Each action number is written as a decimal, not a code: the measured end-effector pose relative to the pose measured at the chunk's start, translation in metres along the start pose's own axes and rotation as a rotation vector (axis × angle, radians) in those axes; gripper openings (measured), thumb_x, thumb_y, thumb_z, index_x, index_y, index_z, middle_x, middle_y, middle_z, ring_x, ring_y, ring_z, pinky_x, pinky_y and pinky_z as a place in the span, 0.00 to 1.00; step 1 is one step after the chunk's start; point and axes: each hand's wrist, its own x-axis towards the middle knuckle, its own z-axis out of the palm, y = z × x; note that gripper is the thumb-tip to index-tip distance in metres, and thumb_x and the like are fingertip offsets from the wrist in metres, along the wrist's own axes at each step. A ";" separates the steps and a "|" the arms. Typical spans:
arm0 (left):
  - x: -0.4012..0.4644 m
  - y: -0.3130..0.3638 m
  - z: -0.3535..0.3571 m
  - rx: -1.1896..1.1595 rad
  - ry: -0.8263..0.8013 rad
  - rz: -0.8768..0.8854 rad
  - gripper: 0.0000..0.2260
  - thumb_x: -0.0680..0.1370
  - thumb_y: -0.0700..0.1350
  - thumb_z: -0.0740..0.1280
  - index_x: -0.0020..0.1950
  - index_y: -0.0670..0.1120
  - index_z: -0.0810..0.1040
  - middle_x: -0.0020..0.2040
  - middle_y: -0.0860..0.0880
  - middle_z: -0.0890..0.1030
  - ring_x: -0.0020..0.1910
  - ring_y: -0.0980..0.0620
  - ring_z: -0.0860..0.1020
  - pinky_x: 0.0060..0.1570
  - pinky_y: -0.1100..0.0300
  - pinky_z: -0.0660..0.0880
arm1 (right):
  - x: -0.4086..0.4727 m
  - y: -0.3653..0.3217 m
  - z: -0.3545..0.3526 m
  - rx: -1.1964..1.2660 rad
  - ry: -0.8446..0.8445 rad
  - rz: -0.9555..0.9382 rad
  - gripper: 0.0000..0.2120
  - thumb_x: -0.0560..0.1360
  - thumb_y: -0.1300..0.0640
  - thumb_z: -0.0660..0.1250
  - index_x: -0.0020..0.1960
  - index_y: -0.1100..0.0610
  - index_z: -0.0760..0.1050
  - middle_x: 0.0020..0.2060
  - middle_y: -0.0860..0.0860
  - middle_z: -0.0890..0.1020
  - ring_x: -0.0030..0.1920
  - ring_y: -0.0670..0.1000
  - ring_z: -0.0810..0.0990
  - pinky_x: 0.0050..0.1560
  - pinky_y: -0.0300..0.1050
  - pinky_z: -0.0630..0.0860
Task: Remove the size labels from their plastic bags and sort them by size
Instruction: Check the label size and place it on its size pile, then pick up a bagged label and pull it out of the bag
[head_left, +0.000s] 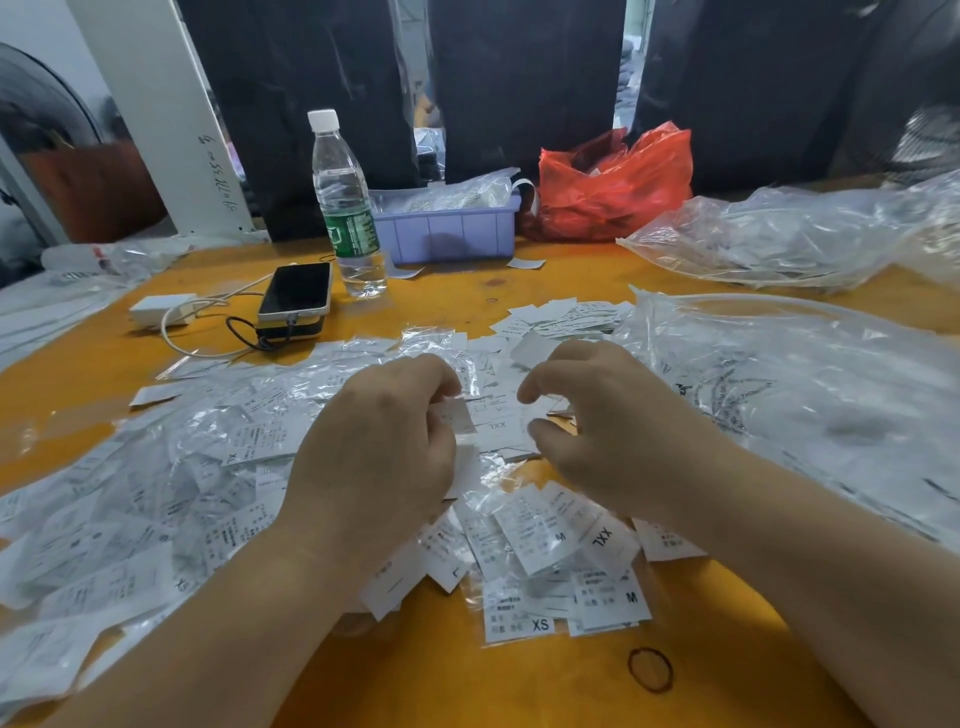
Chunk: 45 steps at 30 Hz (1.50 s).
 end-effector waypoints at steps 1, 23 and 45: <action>0.001 -0.001 0.000 -0.004 -0.005 0.008 0.10 0.74 0.37 0.67 0.52 0.50 0.81 0.45 0.52 0.81 0.44 0.53 0.77 0.42 0.59 0.77 | 0.000 0.000 -0.002 0.011 0.010 -0.005 0.11 0.77 0.53 0.65 0.59 0.48 0.77 0.54 0.42 0.75 0.59 0.45 0.70 0.54 0.44 0.72; 0.002 -0.007 -0.012 -0.652 -0.200 -0.197 0.04 0.77 0.49 0.69 0.43 0.55 0.81 0.40 0.57 0.82 0.40 0.57 0.79 0.38 0.63 0.77 | -0.001 -0.001 -0.017 -0.031 0.027 0.026 0.10 0.78 0.58 0.65 0.57 0.49 0.79 0.44 0.41 0.79 0.44 0.41 0.77 0.43 0.36 0.74; 0.002 -0.010 -0.010 -0.638 -0.261 -0.244 0.15 0.77 0.37 0.66 0.40 0.57 0.80 0.38 0.58 0.82 0.28 0.55 0.80 0.24 0.66 0.74 | 0.002 -0.001 -0.027 -0.222 0.035 0.136 0.15 0.77 0.62 0.63 0.61 0.50 0.78 0.54 0.48 0.80 0.54 0.50 0.76 0.54 0.52 0.77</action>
